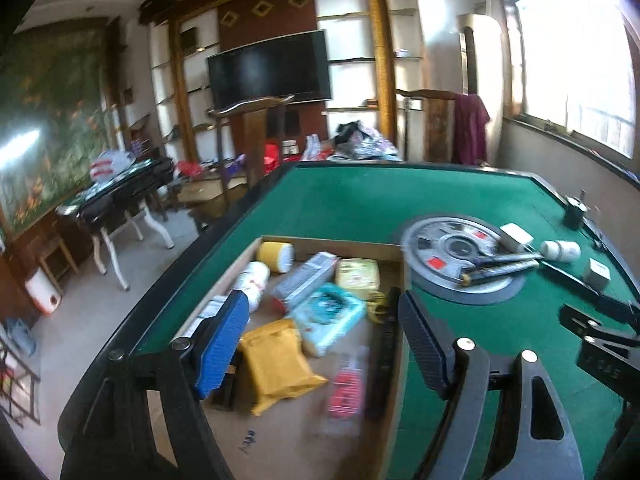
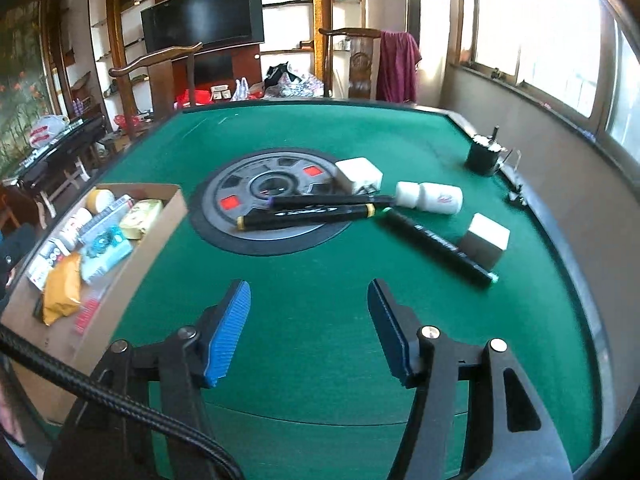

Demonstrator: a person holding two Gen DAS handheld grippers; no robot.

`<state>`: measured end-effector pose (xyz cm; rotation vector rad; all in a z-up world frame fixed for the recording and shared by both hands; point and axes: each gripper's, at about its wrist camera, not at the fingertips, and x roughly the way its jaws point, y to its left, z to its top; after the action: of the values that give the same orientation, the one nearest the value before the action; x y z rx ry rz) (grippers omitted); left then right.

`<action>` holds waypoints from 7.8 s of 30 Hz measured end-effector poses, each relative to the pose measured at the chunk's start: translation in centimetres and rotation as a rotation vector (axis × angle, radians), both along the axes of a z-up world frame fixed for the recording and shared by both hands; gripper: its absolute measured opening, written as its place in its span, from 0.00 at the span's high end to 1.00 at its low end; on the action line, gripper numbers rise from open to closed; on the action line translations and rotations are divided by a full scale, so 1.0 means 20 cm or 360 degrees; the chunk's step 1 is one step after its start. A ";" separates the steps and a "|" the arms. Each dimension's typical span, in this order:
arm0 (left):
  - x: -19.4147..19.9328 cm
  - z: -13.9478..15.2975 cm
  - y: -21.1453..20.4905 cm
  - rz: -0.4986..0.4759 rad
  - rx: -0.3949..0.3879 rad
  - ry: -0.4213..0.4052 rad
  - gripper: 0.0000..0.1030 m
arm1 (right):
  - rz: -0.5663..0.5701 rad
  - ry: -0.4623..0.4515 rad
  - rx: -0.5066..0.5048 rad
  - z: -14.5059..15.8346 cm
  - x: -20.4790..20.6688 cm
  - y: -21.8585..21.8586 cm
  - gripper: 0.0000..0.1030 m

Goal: Organize objects
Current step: 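Swing both grippers back over the items on the felt, then grasp the black green-capped marker with the left gripper while the right gripper grasps the white barcode box, then carry the green-capped marker and white barcode box over the tray, then open both grippers to release the marker and box into the tray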

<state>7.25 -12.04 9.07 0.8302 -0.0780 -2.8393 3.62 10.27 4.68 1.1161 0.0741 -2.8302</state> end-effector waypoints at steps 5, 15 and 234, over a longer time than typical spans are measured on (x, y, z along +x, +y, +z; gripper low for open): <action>-0.02 -0.03 0.11 -0.0060 -0.0033 -0.0053 0.29 | -0.0020 0.0017 0.0065 0.01 -0.01 0.07 0.42; -0.07 -0.10 0.28 -0.0149 -0.0047 -0.0208 0.29 | 0.0008 -0.0071 0.0014 -0.02 -0.08 0.19 0.41; 0.24 0.19 -0.11 0.0326 0.0032 0.0119 0.09 | 0.0668 -0.0130 -0.0338 -0.05 0.10 -0.35 0.38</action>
<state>12.14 -14.30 12.87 0.6918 0.0433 -2.6786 5.56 3.23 3.73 1.0275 0.0001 -2.3590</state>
